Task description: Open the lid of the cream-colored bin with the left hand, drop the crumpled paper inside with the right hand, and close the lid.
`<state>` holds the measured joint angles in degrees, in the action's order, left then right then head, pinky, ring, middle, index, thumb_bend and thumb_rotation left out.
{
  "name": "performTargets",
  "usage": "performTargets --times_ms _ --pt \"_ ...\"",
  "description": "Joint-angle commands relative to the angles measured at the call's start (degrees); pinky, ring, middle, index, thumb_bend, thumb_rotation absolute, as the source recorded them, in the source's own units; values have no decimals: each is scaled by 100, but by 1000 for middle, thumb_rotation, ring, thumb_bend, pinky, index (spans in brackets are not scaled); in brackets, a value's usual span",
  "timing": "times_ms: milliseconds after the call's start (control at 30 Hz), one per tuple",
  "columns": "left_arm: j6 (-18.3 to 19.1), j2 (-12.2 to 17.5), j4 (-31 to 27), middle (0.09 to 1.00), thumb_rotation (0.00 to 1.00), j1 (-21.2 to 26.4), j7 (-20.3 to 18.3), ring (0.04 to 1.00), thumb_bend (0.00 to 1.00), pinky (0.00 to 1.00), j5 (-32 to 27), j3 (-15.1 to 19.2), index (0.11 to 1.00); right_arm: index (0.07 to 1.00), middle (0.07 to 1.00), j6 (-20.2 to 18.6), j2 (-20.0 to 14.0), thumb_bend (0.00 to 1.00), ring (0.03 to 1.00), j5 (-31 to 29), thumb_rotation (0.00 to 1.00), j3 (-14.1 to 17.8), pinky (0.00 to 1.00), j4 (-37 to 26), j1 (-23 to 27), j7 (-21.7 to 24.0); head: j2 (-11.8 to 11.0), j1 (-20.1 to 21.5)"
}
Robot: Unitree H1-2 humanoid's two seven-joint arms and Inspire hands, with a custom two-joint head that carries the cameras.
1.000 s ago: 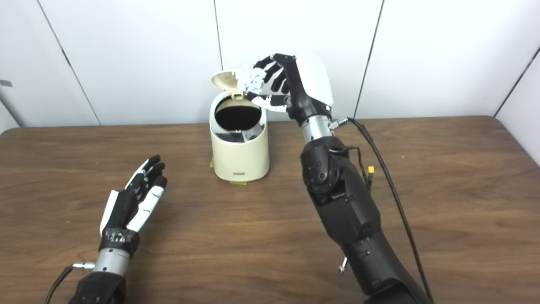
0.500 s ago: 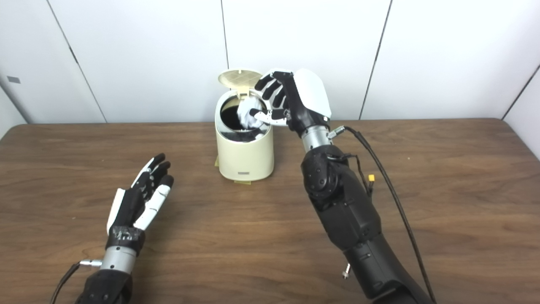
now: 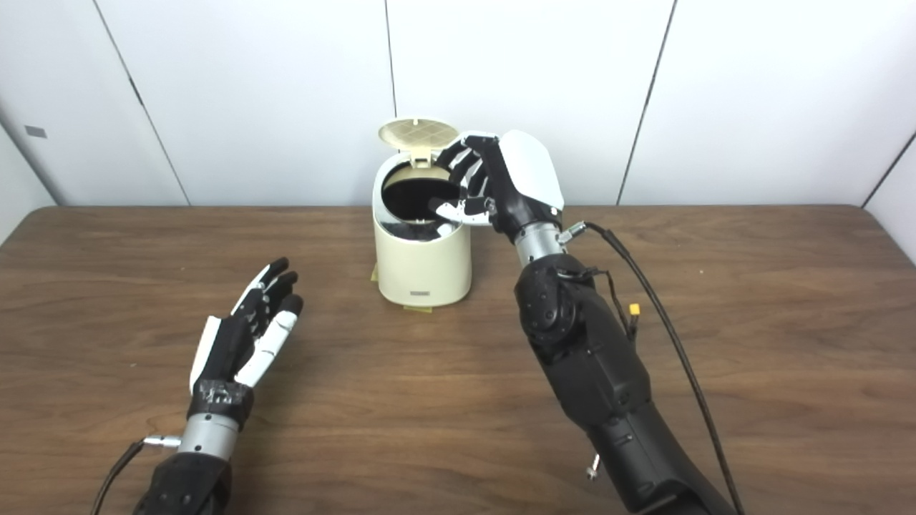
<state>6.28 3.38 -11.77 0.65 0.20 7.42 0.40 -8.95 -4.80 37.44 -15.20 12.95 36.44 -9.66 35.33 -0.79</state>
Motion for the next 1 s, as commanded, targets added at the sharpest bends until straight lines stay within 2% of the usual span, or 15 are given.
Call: performTargets --times_ms 0,267,367,467,567,633,767,800,833,900,967 --pt "-118 -2 -196 896 675 99 63 931 658 953 72 -11 960 560 485 156 22 488 369 7 0 5 306 -82 220 -62 8 -5" --pt "-171 2 -129 896 668 120 40 925 644 944 21 -6 961 541 487 262 41 490 376 -92 0 215 286 -286 171 -325 -31 11" --pt "-179 11 -113 898 670 125 47 928 647 946 47 -10 957 536 478 143 134 491 374 -332 0 446 289 -470 138 -314 -50 34" --pt "-164 25 -108 897 675 127 39 928 650 947 56 -11 956 538 479 205 185 491 375 -619 0 702 299 -702 89 -322 -63 57" --pt "-167 20 -93 898 663 145 12 926 640 947 -16 -1 957 566 504 -80 270 489 394 -900 0 991 303 -1071 25 -234 -65 56" --pt "-188 20 -53 902 656 172 -4 928 636 948 -74 14 957 581 512 -139 311 486 398 -1291 0 1184 288 -1282 -33 -70 -80 77" --pt "-167 -2 21 909 641 256 -49 936 636 952 -234 44 956 591 534 -382 156 484 427 -1548 0 1354 285 -1664 -307 190 -94 87" --pt "-144 -27 44 911 623 296 -79 932 634 936 -357 68 960 584 527 -512 124 493 415 -1547 0 1375 336 -1731 -404 244 -93 82" --pt "-83 -69 49 913 605 345 -93 924 635 903 -494 101 964 554 495 -676 115 507 461 -1581 3 1407 386 -1796 -495 305 -95 80" --pt "57 -119 64 910 566 463 -114 914 620 883 -676 140 957 510 612 -1048 151 502 532 -1838 122 1541 450 -1921 -666 475 -93 74" --pt "300 -112 47 919 569 610 -139 918 609 924 -742 143 963 502 710 -1405 230 498 633 -2238 151 1740 516 -2025 -824 645 -90 45"
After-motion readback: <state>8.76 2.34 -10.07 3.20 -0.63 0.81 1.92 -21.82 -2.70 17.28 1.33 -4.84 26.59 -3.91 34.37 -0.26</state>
